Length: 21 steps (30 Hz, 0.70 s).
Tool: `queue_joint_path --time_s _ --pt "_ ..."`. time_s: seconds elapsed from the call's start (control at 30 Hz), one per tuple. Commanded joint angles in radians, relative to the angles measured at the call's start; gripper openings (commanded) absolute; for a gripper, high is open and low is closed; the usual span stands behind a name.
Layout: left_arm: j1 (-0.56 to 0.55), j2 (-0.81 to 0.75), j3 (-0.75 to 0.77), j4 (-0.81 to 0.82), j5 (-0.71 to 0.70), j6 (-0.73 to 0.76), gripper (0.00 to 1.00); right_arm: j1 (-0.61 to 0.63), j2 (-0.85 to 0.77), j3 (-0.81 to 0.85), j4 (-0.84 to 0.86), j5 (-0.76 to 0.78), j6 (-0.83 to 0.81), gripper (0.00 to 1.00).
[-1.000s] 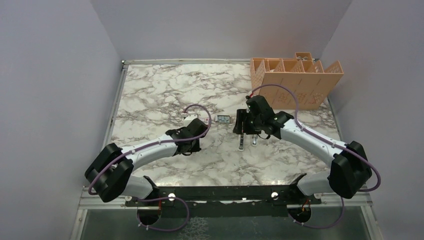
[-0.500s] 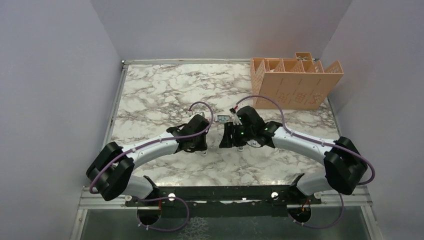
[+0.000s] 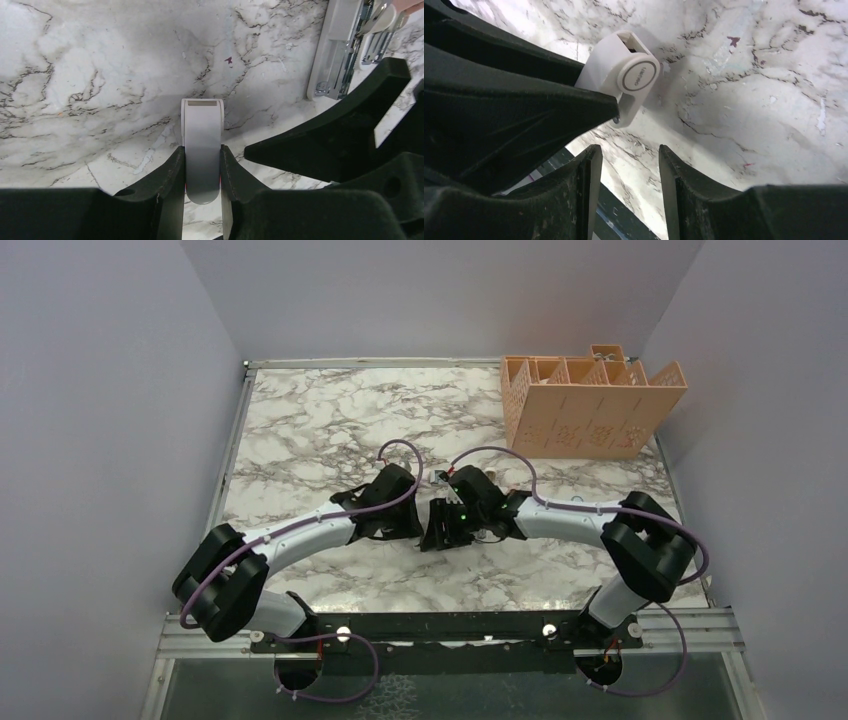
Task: Load the staples into the stapler
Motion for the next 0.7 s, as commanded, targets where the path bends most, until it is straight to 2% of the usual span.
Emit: queue_joint_path --time_s 0.0,0.2,0.47,0.67 --pt "0.027 -0.016 0.002 0.064 0.090 -0.030 0.16 0.003 0.024 -0.010 0.096 -0.025 0.061 0.49" --pt "0.066 -0.041 -0.021 0.109 0.179 -0.053 0.16 0.002 0.051 -0.008 0.119 0.016 0.094 0.43" --pt "0.096 -0.052 -0.039 0.121 0.244 -0.049 0.12 0.002 0.046 -0.001 0.021 0.156 0.125 0.33" --pt "0.110 -0.067 -0.054 0.129 0.293 -0.053 0.11 0.001 0.039 -0.008 0.017 0.200 0.147 0.30"
